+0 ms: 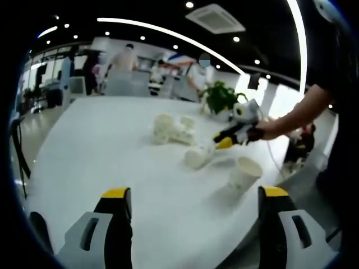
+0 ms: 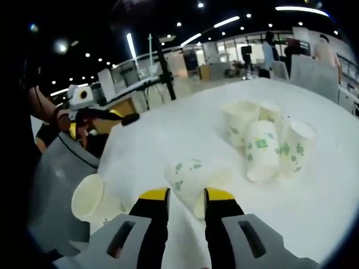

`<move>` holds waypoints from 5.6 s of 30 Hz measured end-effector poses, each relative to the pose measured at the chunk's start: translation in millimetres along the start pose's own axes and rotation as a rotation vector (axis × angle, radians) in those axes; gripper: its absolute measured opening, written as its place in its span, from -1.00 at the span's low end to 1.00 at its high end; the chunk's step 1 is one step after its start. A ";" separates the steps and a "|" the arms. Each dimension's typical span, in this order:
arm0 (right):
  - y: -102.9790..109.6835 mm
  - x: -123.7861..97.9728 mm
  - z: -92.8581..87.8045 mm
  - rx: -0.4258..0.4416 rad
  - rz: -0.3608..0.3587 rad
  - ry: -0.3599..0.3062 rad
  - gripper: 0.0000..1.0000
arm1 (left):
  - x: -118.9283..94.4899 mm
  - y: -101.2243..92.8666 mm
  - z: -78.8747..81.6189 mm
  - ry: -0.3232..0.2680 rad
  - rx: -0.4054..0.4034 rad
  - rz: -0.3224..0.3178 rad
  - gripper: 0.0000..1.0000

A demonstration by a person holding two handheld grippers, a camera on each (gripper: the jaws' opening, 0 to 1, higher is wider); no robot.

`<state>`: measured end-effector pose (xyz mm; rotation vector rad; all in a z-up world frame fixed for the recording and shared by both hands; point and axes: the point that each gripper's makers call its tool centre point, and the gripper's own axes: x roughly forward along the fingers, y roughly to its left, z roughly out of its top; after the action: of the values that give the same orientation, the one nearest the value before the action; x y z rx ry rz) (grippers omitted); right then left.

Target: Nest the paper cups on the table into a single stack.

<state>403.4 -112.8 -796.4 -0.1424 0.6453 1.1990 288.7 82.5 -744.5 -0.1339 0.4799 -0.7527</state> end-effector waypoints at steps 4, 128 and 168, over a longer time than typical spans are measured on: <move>1.0 -1.1 -0.2 -0.002 0.009 0.000 -0.72 | 0.5 -0.7 -1.0 0.004 0.003 -0.001 0.83; 146.2 -112.7 66.5 -0.293 0.079 0.040 -1.00 | 9.9 0.8 48.7 -0.122 0.101 -0.042 0.80; 162.2 -65.7 5.5 -0.595 0.147 0.388 -1.00 | 7.5 -12.6 36.3 -0.121 0.072 -0.053 0.77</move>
<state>246.3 -102.9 -719.8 -0.8556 0.6217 1.4956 302.4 66.3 -711.6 -0.1249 0.3353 -0.8078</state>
